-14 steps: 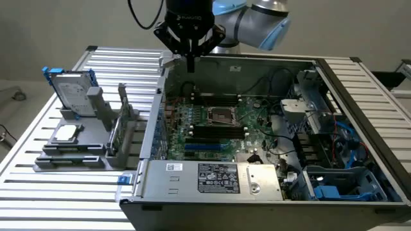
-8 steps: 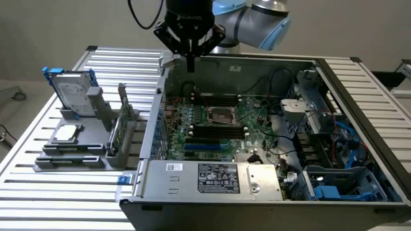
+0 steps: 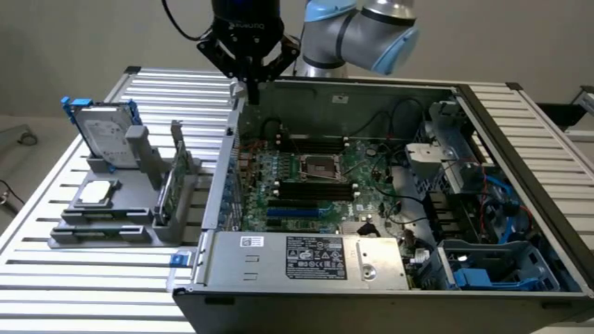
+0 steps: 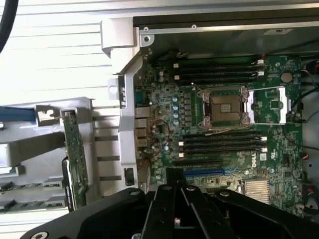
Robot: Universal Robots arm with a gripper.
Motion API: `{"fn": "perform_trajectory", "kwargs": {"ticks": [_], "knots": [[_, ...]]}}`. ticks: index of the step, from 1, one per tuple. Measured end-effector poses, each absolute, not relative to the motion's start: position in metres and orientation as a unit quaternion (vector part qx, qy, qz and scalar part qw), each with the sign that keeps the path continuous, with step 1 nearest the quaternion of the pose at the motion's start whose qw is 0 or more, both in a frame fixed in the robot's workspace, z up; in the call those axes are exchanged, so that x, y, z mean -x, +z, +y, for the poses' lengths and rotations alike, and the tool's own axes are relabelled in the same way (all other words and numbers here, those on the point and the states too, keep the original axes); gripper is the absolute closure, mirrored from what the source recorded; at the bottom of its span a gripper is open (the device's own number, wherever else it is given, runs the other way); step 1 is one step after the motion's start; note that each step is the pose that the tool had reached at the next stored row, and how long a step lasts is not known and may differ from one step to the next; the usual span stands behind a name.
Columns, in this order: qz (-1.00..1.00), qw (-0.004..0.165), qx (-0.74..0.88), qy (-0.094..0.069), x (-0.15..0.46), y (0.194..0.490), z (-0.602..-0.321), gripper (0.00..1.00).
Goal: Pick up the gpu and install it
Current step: 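Reach for the gpu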
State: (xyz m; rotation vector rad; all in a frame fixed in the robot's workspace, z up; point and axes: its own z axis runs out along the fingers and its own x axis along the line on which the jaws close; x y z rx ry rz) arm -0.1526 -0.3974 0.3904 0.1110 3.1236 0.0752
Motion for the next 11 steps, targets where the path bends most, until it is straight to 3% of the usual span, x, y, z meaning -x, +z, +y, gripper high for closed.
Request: {"fn": "perform_trajectory", "kwargs": {"ticks": [11], "knots": [[0.999, -0.005, -0.036, 0.023, 0.203, 0.384, -0.395, 0.89]]}}
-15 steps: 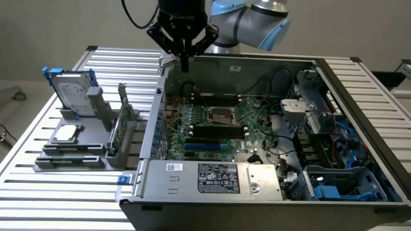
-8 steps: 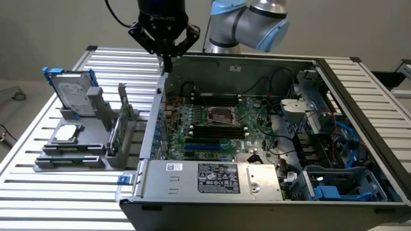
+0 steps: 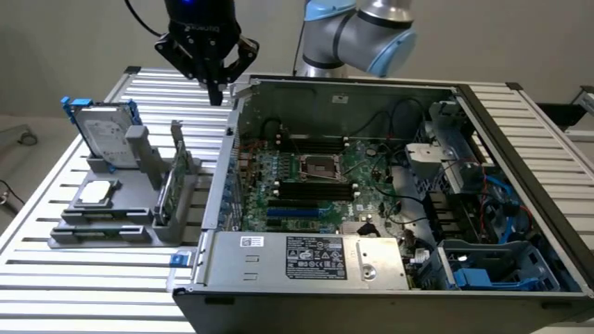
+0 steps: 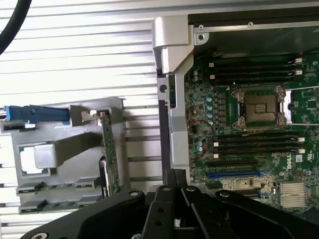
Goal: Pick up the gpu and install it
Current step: 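Reach for the gpu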
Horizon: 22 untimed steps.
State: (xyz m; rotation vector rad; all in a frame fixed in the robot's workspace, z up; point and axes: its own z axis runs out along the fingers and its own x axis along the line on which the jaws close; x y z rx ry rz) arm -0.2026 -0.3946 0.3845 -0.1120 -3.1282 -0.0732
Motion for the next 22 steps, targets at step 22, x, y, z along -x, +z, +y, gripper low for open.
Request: {"fn": "perform_trajectory", "kwargs": {"ticks": [22], "knots": [[-1.000, 0.014, -0.002, -0.021, 0.270, 0.364, -0.394, 0.89]]}}
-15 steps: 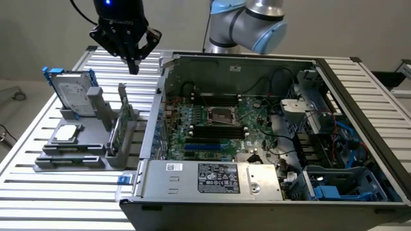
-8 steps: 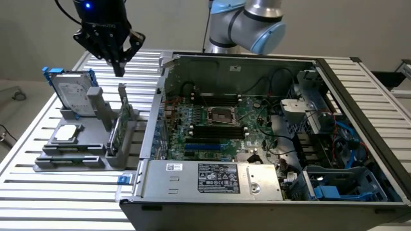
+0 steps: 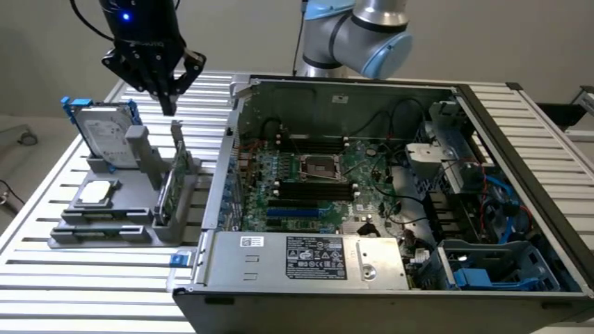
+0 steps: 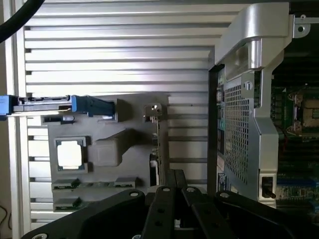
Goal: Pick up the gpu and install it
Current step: 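Reach for the gpu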
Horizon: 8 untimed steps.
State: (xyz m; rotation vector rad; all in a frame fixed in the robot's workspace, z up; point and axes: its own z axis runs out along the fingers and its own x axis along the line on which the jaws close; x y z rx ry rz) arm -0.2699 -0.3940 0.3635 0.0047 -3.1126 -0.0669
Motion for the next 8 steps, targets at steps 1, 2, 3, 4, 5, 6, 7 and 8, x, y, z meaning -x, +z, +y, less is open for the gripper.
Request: {"fn": "perform_trajectory", "kwargs": {"ticks": [1, 2, 3, 4, 5, 6, 7, 8], "knots": [[-1.000, 0.014, -0.006, -0.021, 0.2701, 0.3625, -0.3940, 0.89], [-1.000, 0.014, -0.009, -0.021, 0.2712, 0.3614, -0.3940, 0.89], [-1.000, 0.015, -0.010, -0.021, 0.2730, 0.3604, -0.3940, 0.89], [-1.000, 0.015, -0.012, -0.021, 0.2754, 0.3592, -0.3940, 0.89], [-1.000, 0.015, -0.013, -0.021, 0.2773, 0.3583, -0.3940, 0.89], [-1.000, 0.015, -0.014, -0.021, 0.2784, 0.3577, -0.3940, 0.89], [-1.000, 0.015, -0.015, -0.020, 0.2792, 0.3573, -0.3940, 0.89], [-1.000, 0.016, -0.017, -0.018, 0.2798, 0.3573, -0.3940, 0.89]]}}
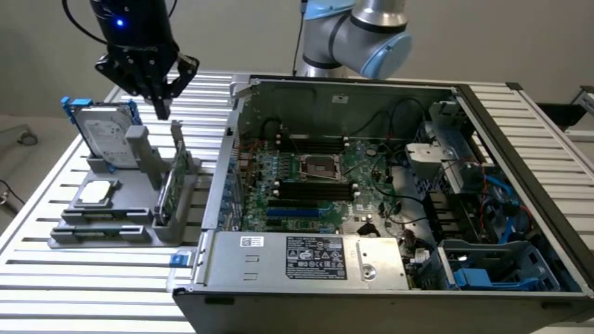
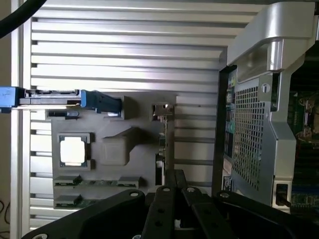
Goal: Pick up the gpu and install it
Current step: 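Reach for the gpu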
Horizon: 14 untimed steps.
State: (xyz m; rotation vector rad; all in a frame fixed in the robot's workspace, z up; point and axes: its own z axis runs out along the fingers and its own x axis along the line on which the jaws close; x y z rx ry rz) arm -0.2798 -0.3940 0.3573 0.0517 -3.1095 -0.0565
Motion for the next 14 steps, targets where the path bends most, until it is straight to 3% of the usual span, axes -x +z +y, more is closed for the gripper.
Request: {"fn": "perform_trajectory", "kwargs": {"ticks": [9, 14], "knots": [[-0.999, 0.021, -0.037, 0.023, 0.2871, 0.3569, -0.3940, 0.89], [-0.999, 0.021, -0.037, 0.024, 0.2877, 0.3567, -0.3940, 0.89]]}}
